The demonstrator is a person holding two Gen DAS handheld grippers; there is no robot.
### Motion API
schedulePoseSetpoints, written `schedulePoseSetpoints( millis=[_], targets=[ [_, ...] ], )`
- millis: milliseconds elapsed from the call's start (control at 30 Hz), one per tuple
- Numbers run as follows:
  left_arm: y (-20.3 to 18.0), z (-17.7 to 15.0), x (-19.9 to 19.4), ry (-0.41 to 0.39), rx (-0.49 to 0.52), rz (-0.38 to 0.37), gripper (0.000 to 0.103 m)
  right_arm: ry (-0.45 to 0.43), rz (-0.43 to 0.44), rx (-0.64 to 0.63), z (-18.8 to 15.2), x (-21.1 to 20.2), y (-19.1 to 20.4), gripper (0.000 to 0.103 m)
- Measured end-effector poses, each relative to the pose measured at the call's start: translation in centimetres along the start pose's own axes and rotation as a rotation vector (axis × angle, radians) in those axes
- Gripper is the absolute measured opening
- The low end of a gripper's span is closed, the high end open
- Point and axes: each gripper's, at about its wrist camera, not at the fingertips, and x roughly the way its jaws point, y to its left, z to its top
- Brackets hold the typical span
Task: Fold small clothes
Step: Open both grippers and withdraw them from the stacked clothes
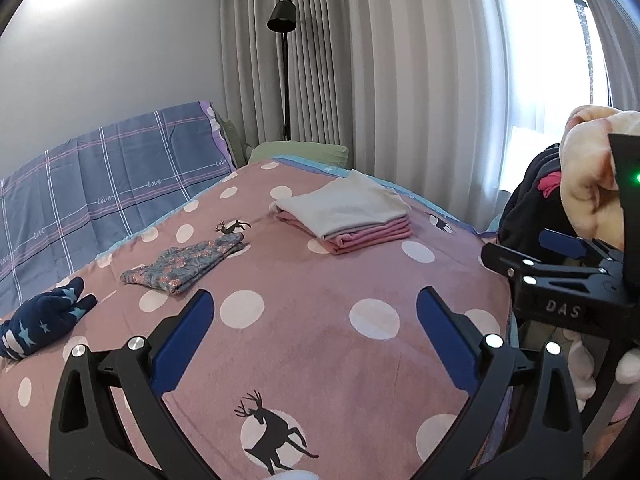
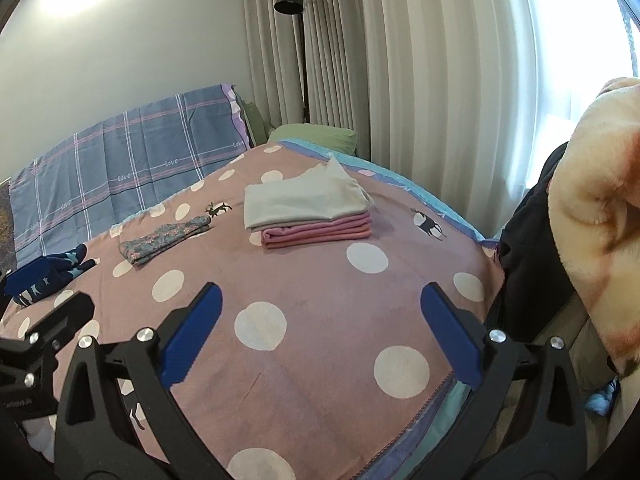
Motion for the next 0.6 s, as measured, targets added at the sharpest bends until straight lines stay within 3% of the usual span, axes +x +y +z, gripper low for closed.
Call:
schedulePoseSetpoints(
  millis=[167, 600],
  targets=[
    [-0.28, -0.56, -0.04, 0.011, 0.027, 0.034, 0.102, 0.005, 0.004, 0.008, -0.05, -0.03, -0.01, 0.101],
    [-0.58, -1.09, 0.11, 0.034, 0.023, 0.039, 0.102, 0.020, 0.011, 0.001, -0.25, 0.38, -0.13, 0.101]
  ],
)
